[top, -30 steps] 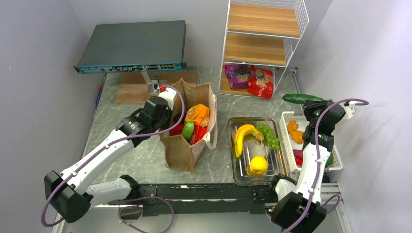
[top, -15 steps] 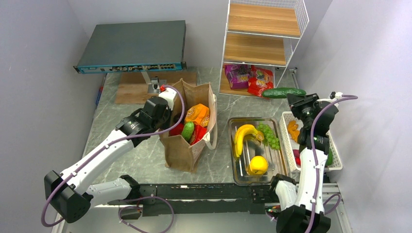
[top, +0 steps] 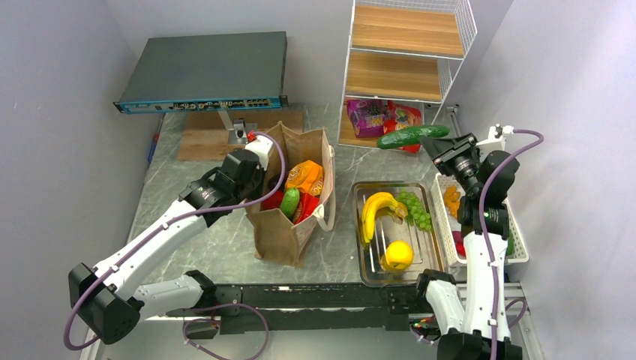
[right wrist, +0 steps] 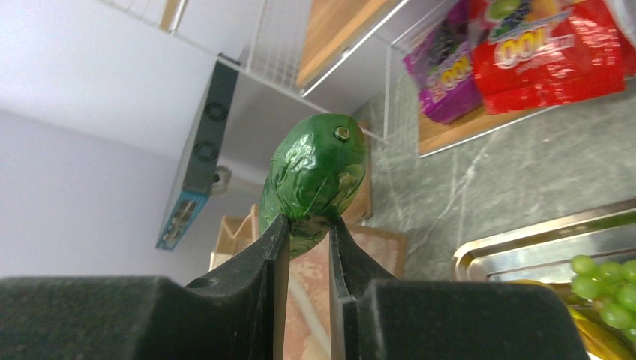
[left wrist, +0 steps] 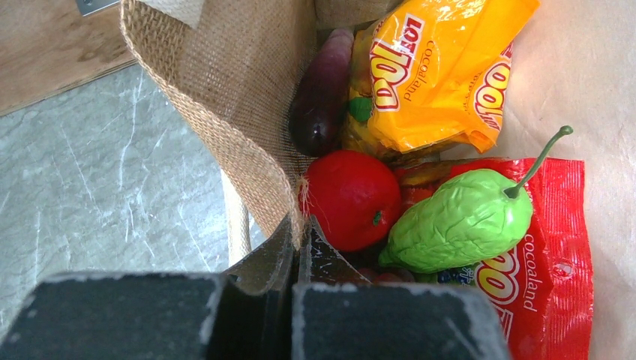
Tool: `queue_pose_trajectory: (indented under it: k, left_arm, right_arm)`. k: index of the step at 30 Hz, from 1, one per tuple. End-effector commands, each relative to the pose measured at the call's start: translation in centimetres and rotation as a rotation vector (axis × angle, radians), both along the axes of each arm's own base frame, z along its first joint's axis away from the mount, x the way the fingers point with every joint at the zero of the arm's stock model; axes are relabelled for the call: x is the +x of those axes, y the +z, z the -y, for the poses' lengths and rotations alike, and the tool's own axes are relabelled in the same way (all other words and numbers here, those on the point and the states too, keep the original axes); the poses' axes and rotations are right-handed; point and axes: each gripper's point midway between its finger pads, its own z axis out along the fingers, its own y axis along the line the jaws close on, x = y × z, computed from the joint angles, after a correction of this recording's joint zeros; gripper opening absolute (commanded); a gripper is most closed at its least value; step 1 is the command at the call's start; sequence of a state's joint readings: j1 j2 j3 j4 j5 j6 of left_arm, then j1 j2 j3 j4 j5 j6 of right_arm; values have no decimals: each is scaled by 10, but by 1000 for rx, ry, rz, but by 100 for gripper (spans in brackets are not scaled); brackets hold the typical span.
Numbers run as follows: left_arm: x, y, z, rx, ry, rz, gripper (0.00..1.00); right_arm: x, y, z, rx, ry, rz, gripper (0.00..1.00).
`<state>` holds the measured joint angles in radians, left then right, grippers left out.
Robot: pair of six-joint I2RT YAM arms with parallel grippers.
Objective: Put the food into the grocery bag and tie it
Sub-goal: Place the fake vegetable into the grocery bag.
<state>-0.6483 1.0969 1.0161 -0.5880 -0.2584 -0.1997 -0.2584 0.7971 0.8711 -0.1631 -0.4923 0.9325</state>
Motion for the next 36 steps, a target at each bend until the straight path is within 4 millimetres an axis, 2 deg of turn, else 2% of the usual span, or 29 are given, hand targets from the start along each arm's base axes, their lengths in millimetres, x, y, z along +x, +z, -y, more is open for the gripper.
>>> queue_pose_trajectory:
  k: [1,10,12,17,24,29,36]
  left_arm:
    - [1,8,7,-13,-26,5,0]
    - [1,8,7,-10,-25,4,0]
    - [1,9,7,-10,-25,7,0]
    - [1,8,6,-6,-22,5,0]
    - [1,10,6,-9,-19,15,0]
    - [1,10,5,-8,-19,13,0]
    - [1,12,5,-13,-18,21,0]
  right_arm:
    - [-12,49,-29,-27,121,140,0]
    - [-14,70,-79,-47,292,174,0]
    - [-18,74,-101,-57,353,182,0]
    - [-16,79,-140,-97,447,188,0]
    - [-8,65,-195,-184,548,144,0]
    - [-9,52,-231,-239,640,113,0]
    - [-7,30,-257,-327,702,48,0]
